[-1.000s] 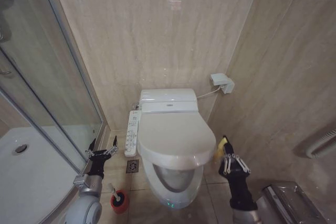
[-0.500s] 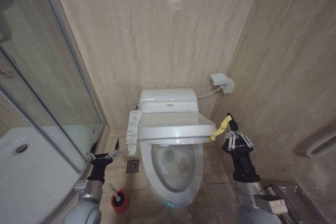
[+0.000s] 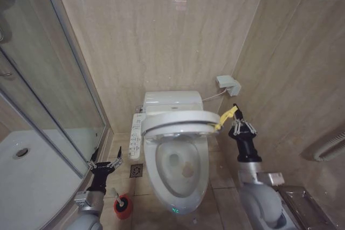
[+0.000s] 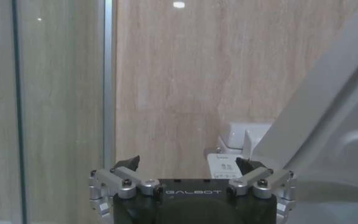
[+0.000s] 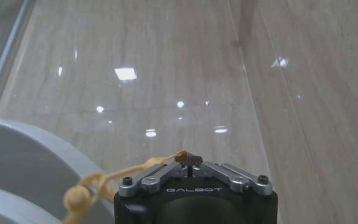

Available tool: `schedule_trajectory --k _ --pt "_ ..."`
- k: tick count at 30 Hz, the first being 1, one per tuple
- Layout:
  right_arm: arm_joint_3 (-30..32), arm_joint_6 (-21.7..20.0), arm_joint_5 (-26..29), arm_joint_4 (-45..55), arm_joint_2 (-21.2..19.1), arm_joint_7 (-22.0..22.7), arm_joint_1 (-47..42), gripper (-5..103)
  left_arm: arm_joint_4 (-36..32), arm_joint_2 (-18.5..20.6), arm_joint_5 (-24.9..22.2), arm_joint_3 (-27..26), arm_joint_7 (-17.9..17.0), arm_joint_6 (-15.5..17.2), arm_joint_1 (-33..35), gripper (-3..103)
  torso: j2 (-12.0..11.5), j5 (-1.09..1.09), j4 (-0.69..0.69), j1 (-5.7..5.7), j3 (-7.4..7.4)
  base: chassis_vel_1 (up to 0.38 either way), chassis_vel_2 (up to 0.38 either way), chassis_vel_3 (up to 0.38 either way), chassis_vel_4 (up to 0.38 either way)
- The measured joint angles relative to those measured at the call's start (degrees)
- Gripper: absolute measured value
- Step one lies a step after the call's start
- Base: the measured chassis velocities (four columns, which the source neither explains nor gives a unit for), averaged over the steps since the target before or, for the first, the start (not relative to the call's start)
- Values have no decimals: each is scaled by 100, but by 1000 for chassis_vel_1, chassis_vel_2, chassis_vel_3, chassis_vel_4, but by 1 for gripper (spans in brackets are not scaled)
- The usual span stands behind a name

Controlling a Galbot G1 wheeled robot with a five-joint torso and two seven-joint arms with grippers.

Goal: Open the toilet lid, clean the toilet bowl with a toilet brush, close the toilet lid, and flush.

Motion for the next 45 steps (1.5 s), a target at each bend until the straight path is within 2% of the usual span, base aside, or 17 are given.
schedule_trajectory --k 14,32,45 --pt "-142 -173 372 -1256 -176 32 1515 0 33 -70 105 -34 -11 -1 24 100 0 0 0 0 0 0 0 0 0" --pt "-443 -337 590 -2743 -20 24 2911 0 98 -131 152 -23 -13 3 21 100 0 1 -2 0 0 0 0 0 0" --pt "-860 -321 701 -3764 115 -181 3965 0 92 -62 38 -126 -20 -41 31 100 0 0 -3 0 0 0 0 0 0"
